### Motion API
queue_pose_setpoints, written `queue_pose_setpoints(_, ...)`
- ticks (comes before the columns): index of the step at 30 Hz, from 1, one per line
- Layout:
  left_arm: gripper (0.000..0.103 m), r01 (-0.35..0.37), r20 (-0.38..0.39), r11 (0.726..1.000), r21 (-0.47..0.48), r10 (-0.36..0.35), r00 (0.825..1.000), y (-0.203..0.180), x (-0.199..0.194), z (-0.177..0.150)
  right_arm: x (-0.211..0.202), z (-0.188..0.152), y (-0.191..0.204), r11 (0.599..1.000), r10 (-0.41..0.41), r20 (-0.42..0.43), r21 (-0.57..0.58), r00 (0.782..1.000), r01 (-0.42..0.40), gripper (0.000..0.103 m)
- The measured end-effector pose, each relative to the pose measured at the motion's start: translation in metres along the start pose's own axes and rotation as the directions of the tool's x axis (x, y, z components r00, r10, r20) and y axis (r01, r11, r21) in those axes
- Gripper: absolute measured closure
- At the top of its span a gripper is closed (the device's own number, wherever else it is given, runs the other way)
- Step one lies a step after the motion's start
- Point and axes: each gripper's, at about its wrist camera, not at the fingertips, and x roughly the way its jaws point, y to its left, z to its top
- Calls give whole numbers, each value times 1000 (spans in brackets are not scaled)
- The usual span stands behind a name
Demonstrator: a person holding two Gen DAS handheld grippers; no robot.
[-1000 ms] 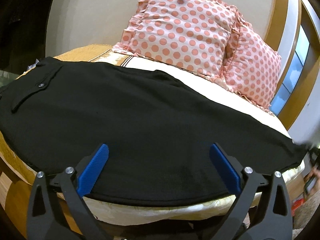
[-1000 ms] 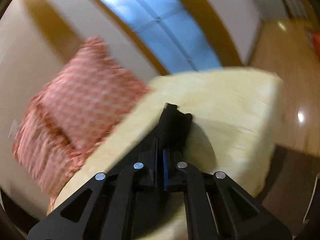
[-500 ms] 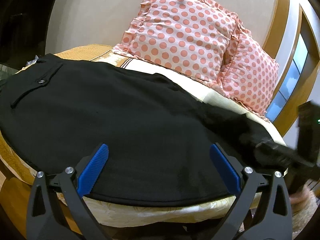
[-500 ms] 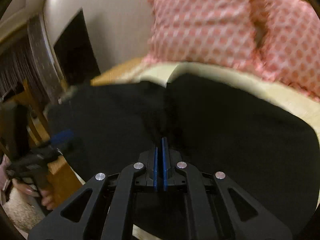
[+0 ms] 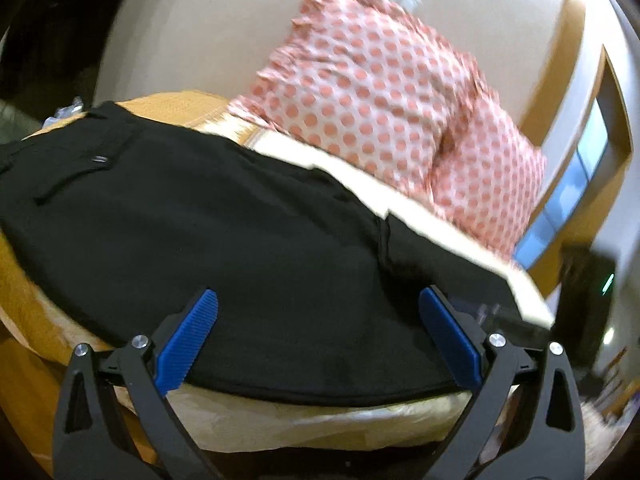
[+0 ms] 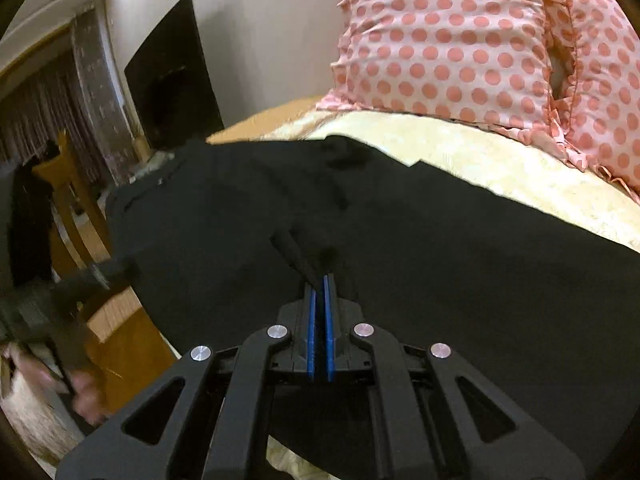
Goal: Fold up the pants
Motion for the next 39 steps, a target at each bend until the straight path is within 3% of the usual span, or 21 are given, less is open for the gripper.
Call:
queue_pose_setpoints(5,2,-61,145,988,-142,81,986,43,-48,20,-5,-19,35,979,12,-23,-205,1000,-16,90)
queue_pose_setpoints(7,2,-98,176,976,-196,133,975,61,-62,25,-9,-15,28,980,80,-28,-180,996,-84,90)
queue_pose_setpoints(9,2,-131,186,957,-260,182,966,82,-73,30,-21,-6,17,991,96,40,-102,995,-92,89)
queue_pose_setpoints(11,2,-153,169,934,-324,216,962,104,-77,34,-25,1,2,999,38,101,-33,994,-35,81)
queue_pose_setpoints(13,2,-161,143,915,-370,228,963,119,-76,37,-15,2,-13,1000,-17,63,26,998,15,74)
queue_pose_setpoints(15,3,-147,112,897,-417,211,971,135,-71,40,0,-3,-20,999,-14,-13,44,1000,14,74)
queue_pose_setpoints(24,4,-164,13,846,-508,197,980,159,-46,44,-4,-10,-15,999,1,3,36,1000,-1,63)
queue_pose_setpoints(28,6,-132,-19,819,-558,147,989,159,-40,35,-3,-10,-15,999,9,4,32,1000,-9,58)
queue_pose_setpoints(34,5,-132,-5,880,-456,146,989,122,-44,51,-4,-9,-16,999,21,8,35,1000,-21,56)
queue_pose_setpoints(39,6,-91,40,890,-447,122,992,119,-48,59,-4,-9,-17,999,27,16,45,1000,-28,56)
